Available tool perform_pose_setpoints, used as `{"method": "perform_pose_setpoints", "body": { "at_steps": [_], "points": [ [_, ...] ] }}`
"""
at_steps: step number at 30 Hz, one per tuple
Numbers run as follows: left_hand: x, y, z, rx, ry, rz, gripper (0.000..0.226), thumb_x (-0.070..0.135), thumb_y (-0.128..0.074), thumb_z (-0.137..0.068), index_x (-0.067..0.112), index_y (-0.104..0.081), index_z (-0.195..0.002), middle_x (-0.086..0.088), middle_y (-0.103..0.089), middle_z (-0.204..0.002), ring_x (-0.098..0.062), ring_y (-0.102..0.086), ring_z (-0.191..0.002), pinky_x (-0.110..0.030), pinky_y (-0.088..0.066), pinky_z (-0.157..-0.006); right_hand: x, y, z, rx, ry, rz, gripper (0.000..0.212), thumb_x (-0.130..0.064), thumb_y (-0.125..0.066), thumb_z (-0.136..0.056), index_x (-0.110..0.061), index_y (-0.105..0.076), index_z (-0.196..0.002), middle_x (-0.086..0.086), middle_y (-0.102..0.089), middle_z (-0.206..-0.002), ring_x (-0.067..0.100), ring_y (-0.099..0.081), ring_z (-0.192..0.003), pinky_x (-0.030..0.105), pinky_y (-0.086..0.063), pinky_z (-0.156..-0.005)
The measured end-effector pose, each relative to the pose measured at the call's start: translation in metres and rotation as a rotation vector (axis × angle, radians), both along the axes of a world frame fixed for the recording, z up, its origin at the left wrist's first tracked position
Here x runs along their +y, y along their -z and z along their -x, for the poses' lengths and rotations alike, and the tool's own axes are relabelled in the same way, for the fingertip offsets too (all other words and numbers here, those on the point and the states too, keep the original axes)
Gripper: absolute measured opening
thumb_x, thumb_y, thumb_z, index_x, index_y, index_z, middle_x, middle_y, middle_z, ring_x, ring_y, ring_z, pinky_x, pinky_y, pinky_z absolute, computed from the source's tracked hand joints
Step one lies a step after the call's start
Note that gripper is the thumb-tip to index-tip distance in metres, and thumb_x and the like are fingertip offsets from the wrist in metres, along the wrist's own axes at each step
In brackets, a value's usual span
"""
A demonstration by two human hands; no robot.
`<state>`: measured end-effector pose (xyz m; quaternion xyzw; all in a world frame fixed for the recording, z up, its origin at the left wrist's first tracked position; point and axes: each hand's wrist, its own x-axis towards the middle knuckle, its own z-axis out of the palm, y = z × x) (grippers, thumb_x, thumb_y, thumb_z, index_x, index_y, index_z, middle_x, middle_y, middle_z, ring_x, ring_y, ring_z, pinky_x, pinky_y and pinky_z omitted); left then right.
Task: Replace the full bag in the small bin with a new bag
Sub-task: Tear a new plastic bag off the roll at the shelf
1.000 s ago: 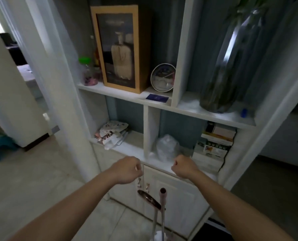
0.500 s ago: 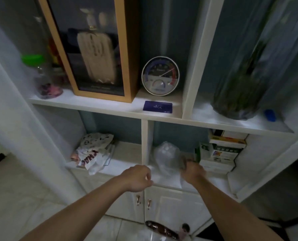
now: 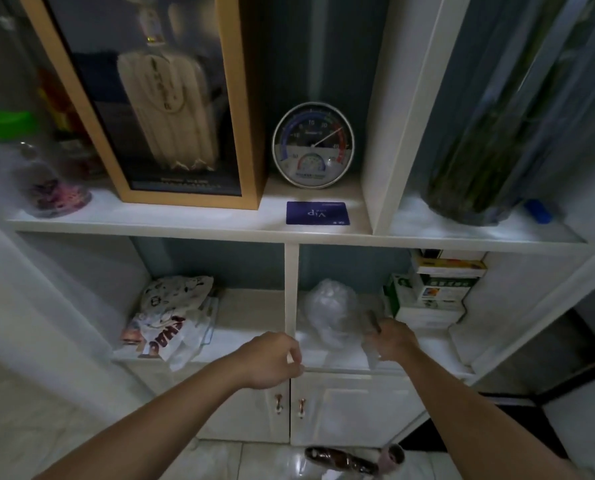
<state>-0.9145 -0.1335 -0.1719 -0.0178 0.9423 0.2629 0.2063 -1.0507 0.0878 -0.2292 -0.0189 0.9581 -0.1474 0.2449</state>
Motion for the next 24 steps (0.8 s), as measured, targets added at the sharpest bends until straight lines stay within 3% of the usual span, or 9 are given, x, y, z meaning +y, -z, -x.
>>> {"method": "perform_pose_setpoints", "body": {
  "at_steps": [3,6,9,11,14,16,18,21,24],
  "points": [
    [0.008,-0.010,-0.001,0.075,0.032,-0.098,0.025,0.033,-0.059,-0.092,0.022,-0.071,-0.111,0.008,-0.066,-0.107,-0.008,-0.062,-0.094,-0.022,-0.047,-0.081,0.011,-0.021,-0.016,-0.001,0.097,0.202,0.037,-0.040,-0.053,-0.094,-0.006,-0.064,-0.103,0.012,-0.067,-0.095,0.026,-0.067,-0.091,0.026,-0.047,-0.072],
    [0.023,-0.015,-0.004,0.126,0.024,-0.157,0.033,0.033,-0.058,-0.093,0.023,-0.064,-0.124,0.005,-0.066,-0.114,-0.010,-0.061,-0.099,-0.027,-0.050,-0.089,0.018,-0.049,-0.042,-0.050,0.109,0.397,0.038,-0.021,-0.059,-0.089,-0.010,-0.052,-0.054,0.001,-0.054,-0.049,0.007,-0.052,-0.042,0.014,-0.040,-0.048],
    [0.038,-0.015,-0.011,0.211,0.037,-0.134,0.064,0.038,-0.060,-0.090,0.030,-0.033,-0.148,0.000,-0.046,-0.147,-0.019,-0.047,-0.130,-0.036,-0.043,-0.105,0.024,-0.075,-0.071,-0.109,0.056,0.533,0.034,-0.013,-0.057,-0.089,-0.007,-0.050,-0.057,0.003,-0.044,-0.047,0.008,-0.043,-0.038,0.013,-0.037,-0.040],
    [0.050,-0.018,-0.019,0.335,0.099,-0.074,0.089,0.041,-0.065,-0.087,0.035,-0.007,-0.154,0.004,-0.011,-0.164,-0.018,-0.012,-0.150,-0.040,-0.028,-0.117,0.030,-0.088,-0.089,-0.139,0.024,0.575,0.031,-0.018,-0.058,-0.088,-0.012,-0.050,-0.058,0.002,-0.043,-0.049,0.010,-0.041,-0.041,0.017,-0.033,-0.043],
    [0.069,-0.027,-0.032,0.479,0.175,-0.017,0.102,0.037,-0.071,-0.083,0.041,0.003,-0.153,0.011,0.008,-0.163,-0.010,0.015,-0.149,-0.033,-0.009,-0.120,0.042,-0.105,-0.116,-0.192,0.050,0.661,0.028,-0.023,-0.058,-0.085,-0.016,-0.054,-0.058,0.002,-0.046,-0.052,0.012,-0.040,-0.047,0.022,-0.031,-0.047],
    [0.081,-0.031,-0.043,0.530,0.226,0.019,0.094,0.035,-0.071,-0.084,0.042,-0.007,-0.153,0.012,-0.001,-0.163,-0.010,0.008,-0.150,-0.032,-0.006,-0.121,0.051,-0.116,-0.136,-0.244,0.066,0.714,0.020,-0.026,-0.057,-0.083,-0.014,-0.062,-0.067,0.006,-0.053,-0.061,0.014,-0.045,-0.053,0.023,-0.036,-0.050],
    [0.093,-0.035,-0.059,0.547,0.232,-0.014,0.084,0.034,-0.072,-0.082,0.040,-0.025,-0.150,0.013,-0.023,-0.160,-0.010,-0.015,-0.148,-0.034,-0.018,-0.121,0.064,-0.122,-0.156,-0.303,0.097,0.781,0.019,-0.027,-0.058,-0.080,-0.013,-0.069,-0.073,0.008,-0.059,-0.065,0.016,-0.050,-0.058,0.025,-0.040,-0.052],
    [0.115,-0.042,-0.088,0.507,0.183,-0.114,0.080,0.041,-0.079,-0.070,0.040,-0.040,-0.140,0.014,-0.052,-0.140,-0.007,-0.048,-0.127,-0.033,-0.044,-0.102,0.083,-0.128,-0.185,-0.375,0.169,0.887,0.019,-0.025,-0.061,-0.083,-0.007,-0.069,-0.082,0.011,-0.059,-0.067,0.017,-0.053,-0.057,0.026,-0.042,-0.051],
    [0.137,-0.041,-0.122,0.472,0.164,-0.111,0.078,0.045,-0.080,-0.062,0.039,-0.042,-0.129,0.013,-0.061,-0.121,-0.008,-0.057,-0.107,-0.033,-0.051,-0.086,0.101,-0.128,-0.213,-0.451,0.258,0.971,0.017,-0.022,-0.060,-0.087,-0.007,-0.067,-0.085,0.011,-0.060,-0.065,0.014,-0.052,-0.051,0.022,-0.041,-0.047]
  ]
}}
